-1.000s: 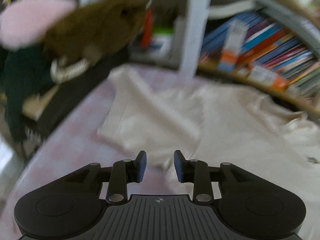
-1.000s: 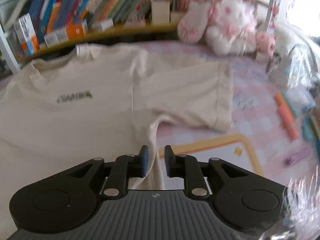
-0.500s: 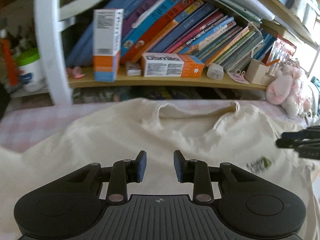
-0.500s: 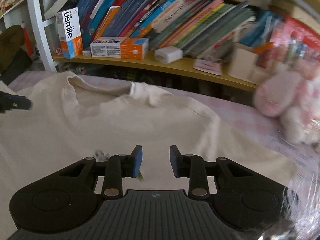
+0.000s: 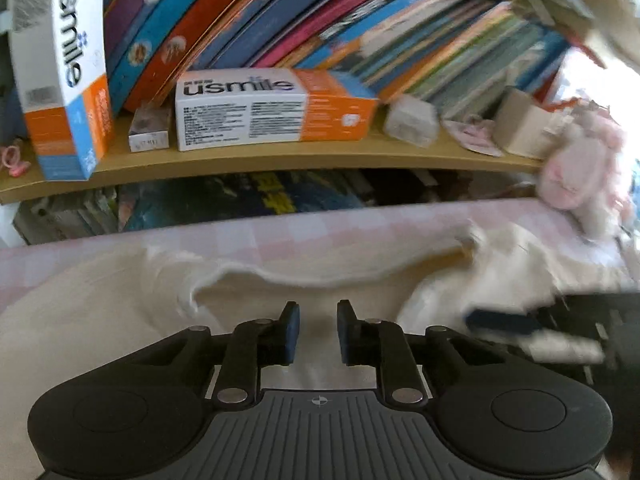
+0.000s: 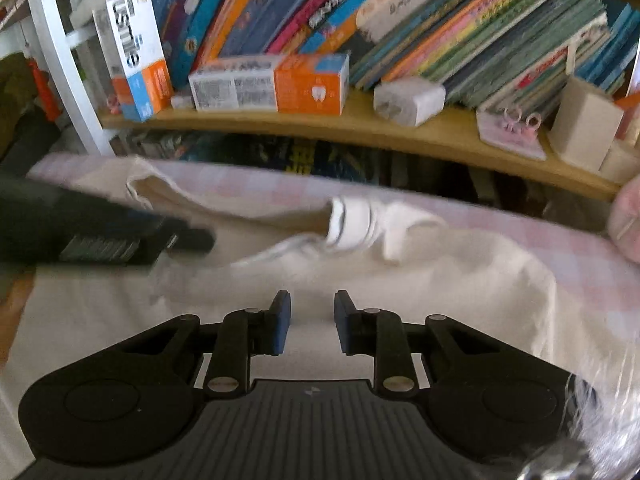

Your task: Fold clothes

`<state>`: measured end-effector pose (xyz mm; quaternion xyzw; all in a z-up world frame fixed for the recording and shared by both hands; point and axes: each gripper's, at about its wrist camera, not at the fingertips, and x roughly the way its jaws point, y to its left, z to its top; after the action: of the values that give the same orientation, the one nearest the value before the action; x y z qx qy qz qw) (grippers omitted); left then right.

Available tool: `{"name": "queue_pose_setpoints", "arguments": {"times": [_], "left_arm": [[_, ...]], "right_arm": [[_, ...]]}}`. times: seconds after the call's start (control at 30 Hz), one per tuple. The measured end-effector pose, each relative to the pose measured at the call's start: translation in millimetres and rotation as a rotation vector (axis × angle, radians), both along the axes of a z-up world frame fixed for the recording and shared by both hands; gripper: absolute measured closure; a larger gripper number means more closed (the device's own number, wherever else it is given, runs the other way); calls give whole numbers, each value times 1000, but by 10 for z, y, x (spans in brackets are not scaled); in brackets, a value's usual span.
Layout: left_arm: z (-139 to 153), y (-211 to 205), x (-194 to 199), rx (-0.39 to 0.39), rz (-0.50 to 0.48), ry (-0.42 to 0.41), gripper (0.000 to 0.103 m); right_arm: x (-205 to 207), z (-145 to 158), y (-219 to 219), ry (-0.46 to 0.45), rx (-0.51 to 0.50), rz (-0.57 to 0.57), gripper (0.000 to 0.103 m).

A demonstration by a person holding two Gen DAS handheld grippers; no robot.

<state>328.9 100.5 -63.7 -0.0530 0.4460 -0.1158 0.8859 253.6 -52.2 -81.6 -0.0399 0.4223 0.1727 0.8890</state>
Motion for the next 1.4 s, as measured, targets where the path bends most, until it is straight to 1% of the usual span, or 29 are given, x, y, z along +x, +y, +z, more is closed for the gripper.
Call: {"name": "queue_pose_setpoints", "arguments": {"times": [0.03,0.1,0.17,0.23,0.33,0.37,0.43,0.5,0.53,0.6,0.67,0.73,0.77,0.83,0.87,1.0,1.07,1.17,1.27,1.33,1.37,1.4], "left_arm": [[-2,46,82,-19,40,1,85],[-7,208,239,-69,158,10,85],[-21,376,343,-116,266,28,85],[-4,500,395,-182,296,58,85],[136,645,257,-268,244,37,82],[195,701,157,-286,219,8,79],[291,812,-54,-278,202,-48,77],[324,945,-227,-251,197,-75,77],[324,1009,-300,-223,197,-87,78],[296,1104,-389,-123,198,-106,78],[239,1169,-403,-37,196,-100,78],[150,1186,-361,20,197,-90,78],[105,1192,-342,47,197,-86,78],[15,1216,-301,43,197,-77,78],[-30,1202,-254,38,197,-72,79],[-81,1098,-98,38,217,-108,80],[-84,1090,-35,53,235,-107,87],[-86,1085,50,77,263,-102,88],[-69,1086,56,100,238,-93,88],[-11,1155,-12,72,252,-76,87],[35,1204,-80,50,260,-77,87],[95,1257,-204,25,254,-98,86]], "right_arm": [[-4,-2,-2,-5,2,3,81],[31,14,-28,6,27,8,81],[89,40,-60,-5,41,4,81],[166,66,-84,-17,53,-5,81],[358,84,-102,-16,95,-20,83],[448,74,-102,-11,104,-30,85],[638,25,-98,10,111,-61,86],[829,-25,-110,33,122,-103,87],[912,-36,-132,33,138,-123,87],[1045,-52,-175,35,161,-149,88],[1123,-57,-212,39,183,-169,88],[1129,-31,-267,27,218,-192,88],[1099,-3,-304,11,244,-203,87],[962,68,-368,-25,261,-188,87],[870,101,-373,-43,231,-173,87],[431,188,-442,-100,115,-130,87],[195,193,-537,-114,100,-138,87],[-193,170,-674,-129,67,-151,87],[-568,119,-770,-124,31,-153,86],[-856,131,-763,-125,0,-143,84],[-1008,152,-761,-128,-14,-134,81],[-1141,165,-737,-133,-27,-130,78]]}}
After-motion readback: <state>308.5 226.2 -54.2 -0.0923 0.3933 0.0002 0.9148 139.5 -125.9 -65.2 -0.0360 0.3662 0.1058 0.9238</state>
